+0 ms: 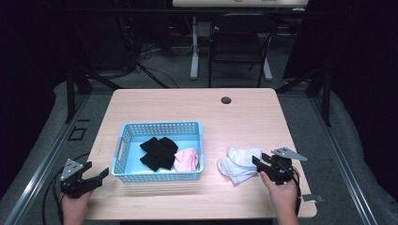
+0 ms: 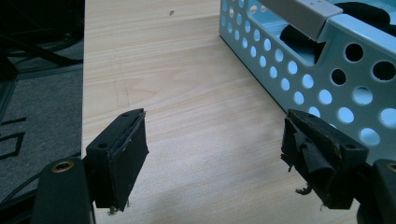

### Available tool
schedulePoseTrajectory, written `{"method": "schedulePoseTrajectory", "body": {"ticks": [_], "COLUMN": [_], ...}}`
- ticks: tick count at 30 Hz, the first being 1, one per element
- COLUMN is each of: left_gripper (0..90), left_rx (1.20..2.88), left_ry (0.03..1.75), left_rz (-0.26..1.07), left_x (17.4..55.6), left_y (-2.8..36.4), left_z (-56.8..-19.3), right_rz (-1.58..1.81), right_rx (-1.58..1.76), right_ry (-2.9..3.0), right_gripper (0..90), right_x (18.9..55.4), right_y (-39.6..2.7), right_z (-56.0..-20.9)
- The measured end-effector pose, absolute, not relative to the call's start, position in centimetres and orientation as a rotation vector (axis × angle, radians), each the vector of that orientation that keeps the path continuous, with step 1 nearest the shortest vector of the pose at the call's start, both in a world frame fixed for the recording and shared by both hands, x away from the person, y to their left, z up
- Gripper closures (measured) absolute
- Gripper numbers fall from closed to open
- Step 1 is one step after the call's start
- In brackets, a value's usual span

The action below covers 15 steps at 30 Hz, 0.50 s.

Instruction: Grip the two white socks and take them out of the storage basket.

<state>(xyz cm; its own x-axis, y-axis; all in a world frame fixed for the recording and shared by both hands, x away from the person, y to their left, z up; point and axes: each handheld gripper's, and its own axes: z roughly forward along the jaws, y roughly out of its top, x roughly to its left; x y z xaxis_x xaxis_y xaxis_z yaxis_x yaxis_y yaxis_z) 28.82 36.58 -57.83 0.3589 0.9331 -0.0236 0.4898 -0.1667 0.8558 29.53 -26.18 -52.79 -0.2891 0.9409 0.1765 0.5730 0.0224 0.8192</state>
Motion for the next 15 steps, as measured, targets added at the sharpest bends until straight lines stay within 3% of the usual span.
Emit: {"method": "schedulePoseTrajectory", "body": {"ticks": [6, 15], "left_gripper": [22.3, 22.3], "left_rx": [1.799, 1.798], "left_ry": [1.254, 1.253], "left_rz": [0.679, 0.683], "left_x": [28.8, 28.8], "left_y": [36.6, 36.6], "left_z": [-57.8, -57.8], "right_rz": [1.203, 1.231], "right_rx": [1.478, 1.419], "right_ry": [1.865, 1.895], "right_gripper": [43.7, 43.1], "right_x": [29.3, 28.5], "right_y": [-25.6, -24.7], "right_z": [-52.5, -52.1]}}
